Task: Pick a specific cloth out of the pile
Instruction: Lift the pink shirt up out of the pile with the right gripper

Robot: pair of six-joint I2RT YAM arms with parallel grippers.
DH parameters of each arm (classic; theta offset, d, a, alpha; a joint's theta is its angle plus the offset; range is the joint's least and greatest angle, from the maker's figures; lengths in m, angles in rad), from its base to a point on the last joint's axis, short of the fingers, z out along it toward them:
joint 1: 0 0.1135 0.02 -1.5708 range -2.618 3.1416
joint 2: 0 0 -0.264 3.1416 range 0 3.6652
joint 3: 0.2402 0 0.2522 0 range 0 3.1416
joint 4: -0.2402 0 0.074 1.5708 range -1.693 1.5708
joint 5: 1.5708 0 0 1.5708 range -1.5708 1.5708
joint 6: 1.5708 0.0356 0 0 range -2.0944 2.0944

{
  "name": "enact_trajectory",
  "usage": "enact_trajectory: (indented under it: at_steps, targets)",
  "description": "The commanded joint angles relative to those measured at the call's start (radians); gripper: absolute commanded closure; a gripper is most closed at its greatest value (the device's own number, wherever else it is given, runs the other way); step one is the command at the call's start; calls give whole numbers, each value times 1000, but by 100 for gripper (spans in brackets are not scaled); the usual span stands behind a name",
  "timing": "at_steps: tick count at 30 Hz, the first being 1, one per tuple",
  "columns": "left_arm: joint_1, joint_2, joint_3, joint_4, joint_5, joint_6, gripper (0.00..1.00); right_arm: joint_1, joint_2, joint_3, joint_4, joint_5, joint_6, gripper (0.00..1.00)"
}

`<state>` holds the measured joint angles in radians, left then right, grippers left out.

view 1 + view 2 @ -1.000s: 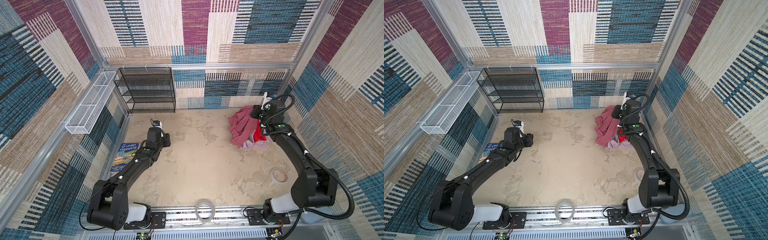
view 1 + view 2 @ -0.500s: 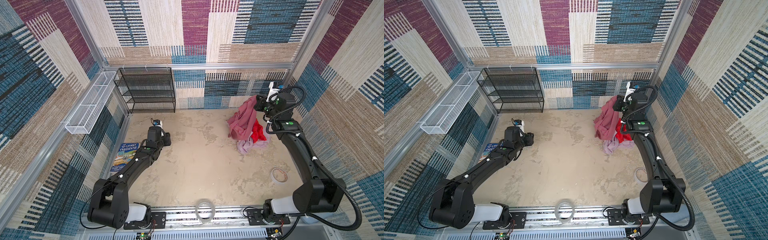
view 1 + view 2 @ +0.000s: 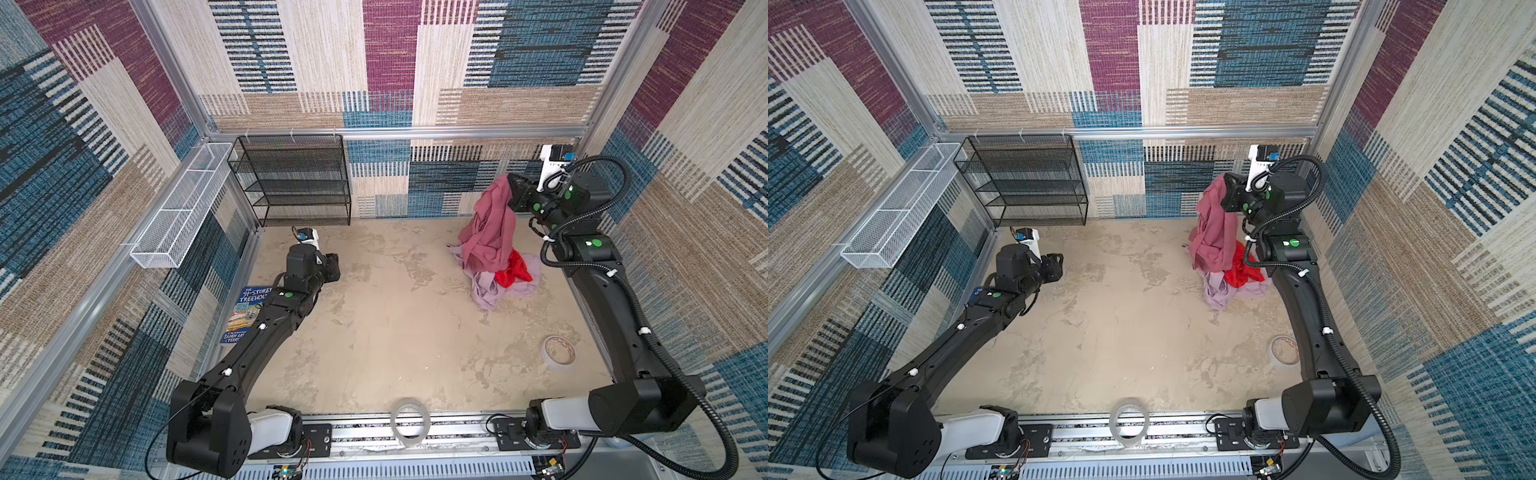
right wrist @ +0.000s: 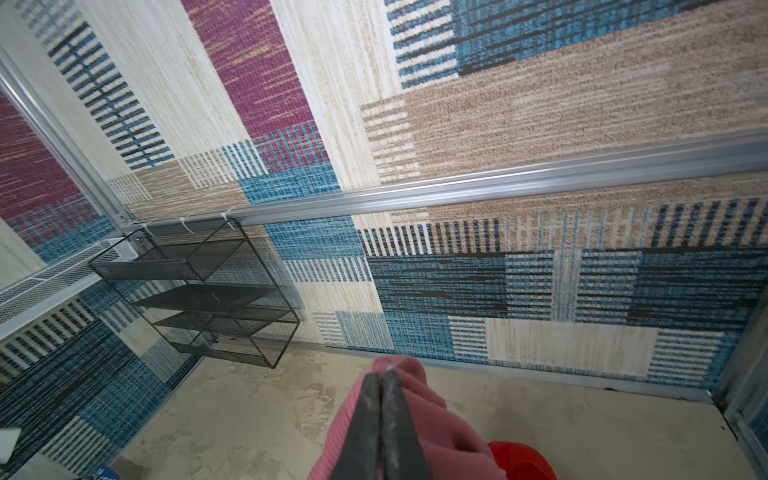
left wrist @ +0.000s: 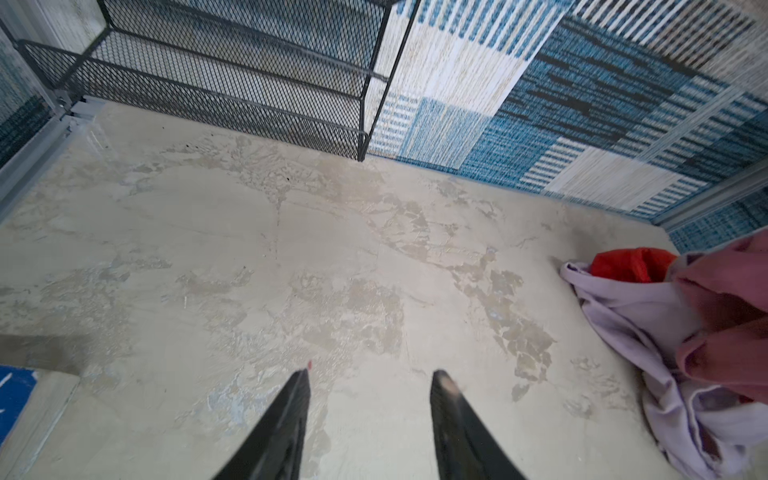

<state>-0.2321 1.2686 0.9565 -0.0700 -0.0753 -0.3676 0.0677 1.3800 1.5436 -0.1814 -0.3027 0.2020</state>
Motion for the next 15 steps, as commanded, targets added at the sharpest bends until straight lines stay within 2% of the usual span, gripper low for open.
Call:
enact_trajectory:
  at_steps: [1,15]
  targets:
    - [-3,-18,42,-119,-32,-29,49,49,-5,31,9,-18,-32,100]
    - [-6,-146,122,-343,-111,-69,50,365,113,160,-20,-4,-76,100]
